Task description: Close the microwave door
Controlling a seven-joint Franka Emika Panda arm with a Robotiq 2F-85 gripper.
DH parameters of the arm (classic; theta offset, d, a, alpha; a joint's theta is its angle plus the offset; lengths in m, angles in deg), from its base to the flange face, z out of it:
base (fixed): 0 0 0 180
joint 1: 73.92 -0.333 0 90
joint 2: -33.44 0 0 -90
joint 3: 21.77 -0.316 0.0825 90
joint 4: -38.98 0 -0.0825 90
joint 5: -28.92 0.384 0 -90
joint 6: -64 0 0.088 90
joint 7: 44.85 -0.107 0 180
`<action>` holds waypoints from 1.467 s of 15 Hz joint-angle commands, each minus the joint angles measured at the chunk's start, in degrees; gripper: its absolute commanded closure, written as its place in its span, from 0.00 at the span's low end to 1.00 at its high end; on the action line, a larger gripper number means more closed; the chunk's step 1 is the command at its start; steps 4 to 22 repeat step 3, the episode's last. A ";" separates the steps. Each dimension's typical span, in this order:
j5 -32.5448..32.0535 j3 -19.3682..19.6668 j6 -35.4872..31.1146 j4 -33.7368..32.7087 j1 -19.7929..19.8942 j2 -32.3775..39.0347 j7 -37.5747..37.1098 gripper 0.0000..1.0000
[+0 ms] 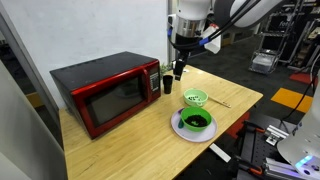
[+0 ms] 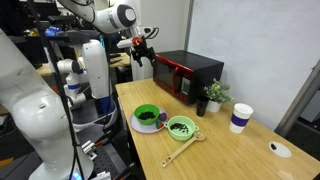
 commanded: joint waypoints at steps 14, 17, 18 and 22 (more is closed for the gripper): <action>5.83 0.61 -3.47 4.29 0.51 -1.25 0.26 0.00; 5.83 0.61 -3.47 4.29 0.51 -1.25 0.26 0.00; 5.83 0.61 -3.47 4.29 0.51 -1.25 0.26 0.00; 5.83 0.61 -3.47 4.29 0.51 -1.25 0.26 0.00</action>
